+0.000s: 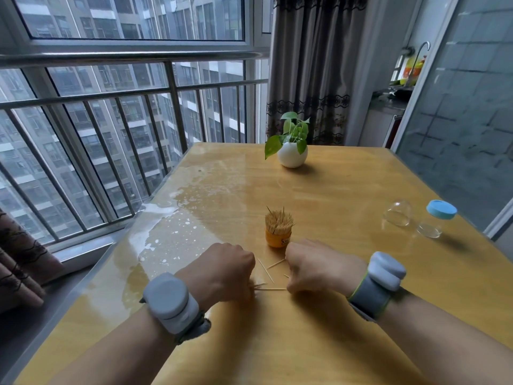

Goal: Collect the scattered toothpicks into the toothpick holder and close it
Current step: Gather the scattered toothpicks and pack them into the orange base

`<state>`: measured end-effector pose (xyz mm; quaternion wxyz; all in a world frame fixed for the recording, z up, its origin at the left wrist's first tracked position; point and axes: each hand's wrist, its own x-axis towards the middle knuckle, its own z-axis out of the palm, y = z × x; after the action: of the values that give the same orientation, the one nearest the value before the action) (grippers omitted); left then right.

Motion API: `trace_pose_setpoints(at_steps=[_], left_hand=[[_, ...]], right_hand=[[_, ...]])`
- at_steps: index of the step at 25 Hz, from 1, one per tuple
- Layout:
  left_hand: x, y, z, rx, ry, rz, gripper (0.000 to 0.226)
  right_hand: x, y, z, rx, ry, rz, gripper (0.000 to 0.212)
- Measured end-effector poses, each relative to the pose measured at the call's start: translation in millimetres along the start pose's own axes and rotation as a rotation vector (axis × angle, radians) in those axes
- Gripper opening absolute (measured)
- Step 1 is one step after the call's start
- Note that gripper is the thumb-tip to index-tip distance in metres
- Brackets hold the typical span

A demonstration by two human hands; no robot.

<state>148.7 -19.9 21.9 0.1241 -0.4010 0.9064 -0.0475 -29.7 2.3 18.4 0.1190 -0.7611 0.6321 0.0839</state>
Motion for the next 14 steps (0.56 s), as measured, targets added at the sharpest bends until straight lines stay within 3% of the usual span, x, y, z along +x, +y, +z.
trace_pose_setpoints(at_steps=[3,6,8,10,13,14], left_hand=[[-4,-2,5,-0.054,0.06,0.013,0.02],[-6,-12,7,-0.254,0.123,0.001,0.022],[-4,-21,5,-0.454,0.171,0.001,0.025],[-1,-28,1,-0.756,0.264,-0.009,0.023],[12,-36,-8,-1.133,0.507,-0.049,0.013],[19,-35,-12,-1.189,0.597,-0.061,0.013]], right_hand=[[-7,6,-10,0.201,0.043,-0.02,0.017],[1,26,-38,0.736,0.453,-0.01,0.008],[14,35,-48,0.918,0.622,-0.015,0.005],[30,38,-46,0.915,0.612,-0.04,0.005],[46,44,-37,0.62,0.374,-0.036,0.002],[45,47,-37,0.541,0.363,-0.024,0.003]])
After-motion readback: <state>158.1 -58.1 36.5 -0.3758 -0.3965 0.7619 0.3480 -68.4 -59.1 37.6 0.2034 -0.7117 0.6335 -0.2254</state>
